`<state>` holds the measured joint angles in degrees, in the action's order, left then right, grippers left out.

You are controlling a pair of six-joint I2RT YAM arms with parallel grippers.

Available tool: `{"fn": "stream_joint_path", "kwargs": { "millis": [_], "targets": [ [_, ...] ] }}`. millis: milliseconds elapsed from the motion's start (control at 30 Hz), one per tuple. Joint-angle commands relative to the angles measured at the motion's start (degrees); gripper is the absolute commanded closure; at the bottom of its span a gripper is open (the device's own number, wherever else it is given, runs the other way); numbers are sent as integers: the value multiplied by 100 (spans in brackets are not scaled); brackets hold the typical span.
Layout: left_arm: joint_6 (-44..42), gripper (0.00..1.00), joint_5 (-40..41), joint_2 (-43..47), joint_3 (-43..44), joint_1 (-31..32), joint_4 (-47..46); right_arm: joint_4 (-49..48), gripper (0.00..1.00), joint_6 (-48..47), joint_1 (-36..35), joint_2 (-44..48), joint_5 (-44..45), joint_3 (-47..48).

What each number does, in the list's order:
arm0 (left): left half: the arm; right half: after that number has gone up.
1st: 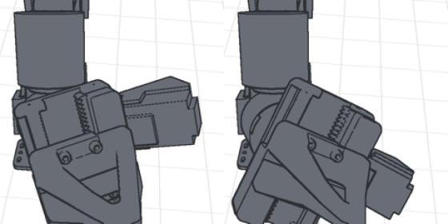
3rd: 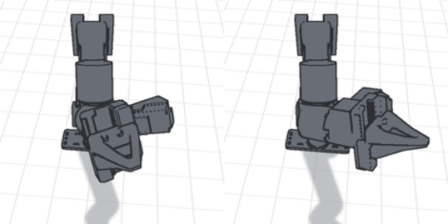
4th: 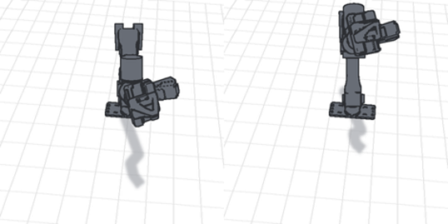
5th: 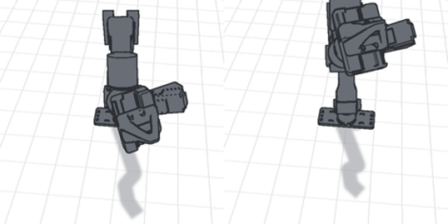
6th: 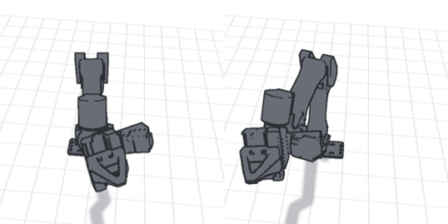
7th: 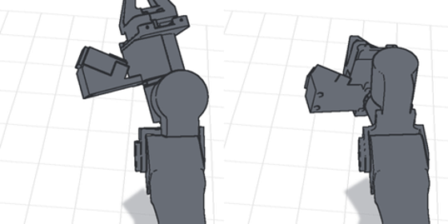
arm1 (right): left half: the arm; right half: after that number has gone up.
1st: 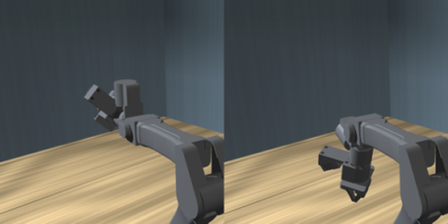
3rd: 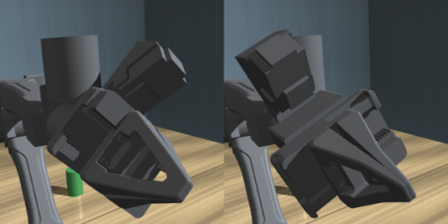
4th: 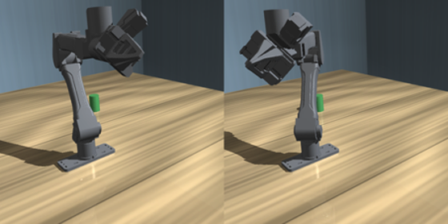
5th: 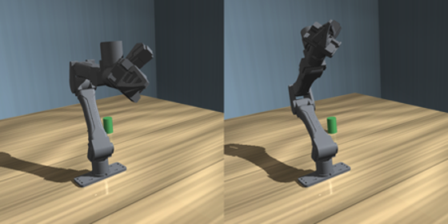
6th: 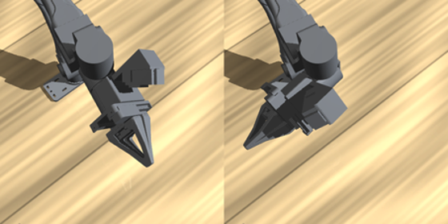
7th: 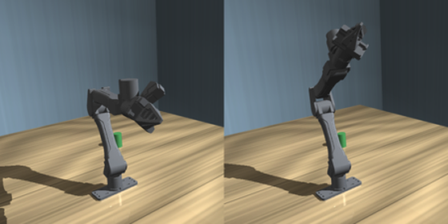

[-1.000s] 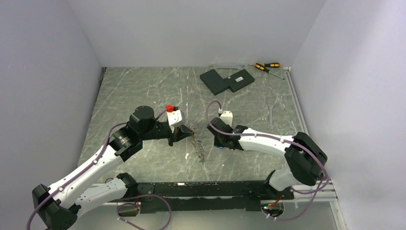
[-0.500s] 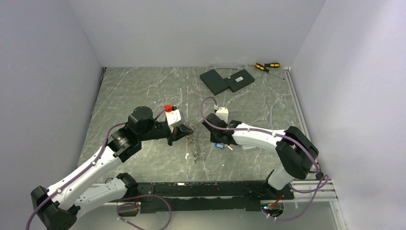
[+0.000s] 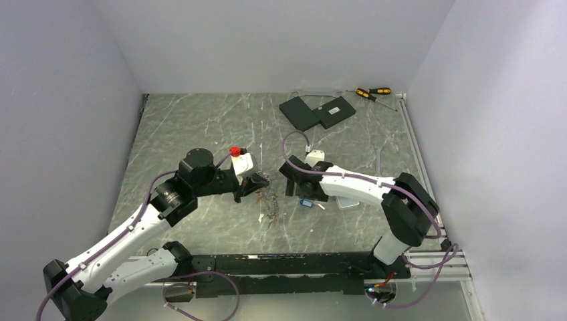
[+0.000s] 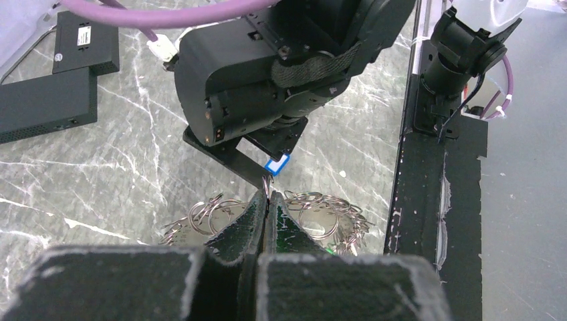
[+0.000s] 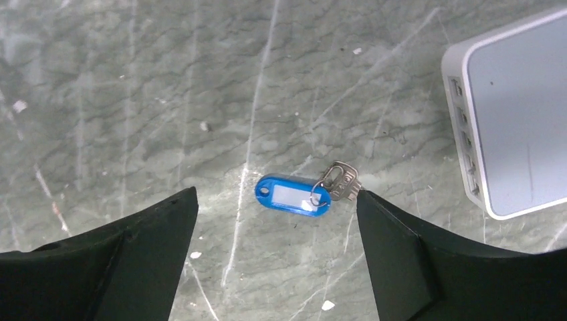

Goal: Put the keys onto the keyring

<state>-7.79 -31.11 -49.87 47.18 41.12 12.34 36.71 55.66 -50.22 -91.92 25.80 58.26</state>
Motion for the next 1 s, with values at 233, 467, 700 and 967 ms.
{"fn": "stream_joint_path", "kwargs": {
  "millis": [233, 467, 700, 967],
  "targets": [
    [-126, 100, -13, 5, 63, 27, -202, 802, 16, 764, 254, -546, 161, 376],
    [-144, 100, 25, 47, 55, 26, -200, 834, 33, 868, 276, -518, 83, 327],
    [-146, 100, 26, 51, 50, 26, -197, 770, 44, 877, 276, -619, 28, 252],
    [-152, 100, 26, 47, 55, 27, -201, 750, 61, 940, 276, -562, -49, 152]
  ]
}}
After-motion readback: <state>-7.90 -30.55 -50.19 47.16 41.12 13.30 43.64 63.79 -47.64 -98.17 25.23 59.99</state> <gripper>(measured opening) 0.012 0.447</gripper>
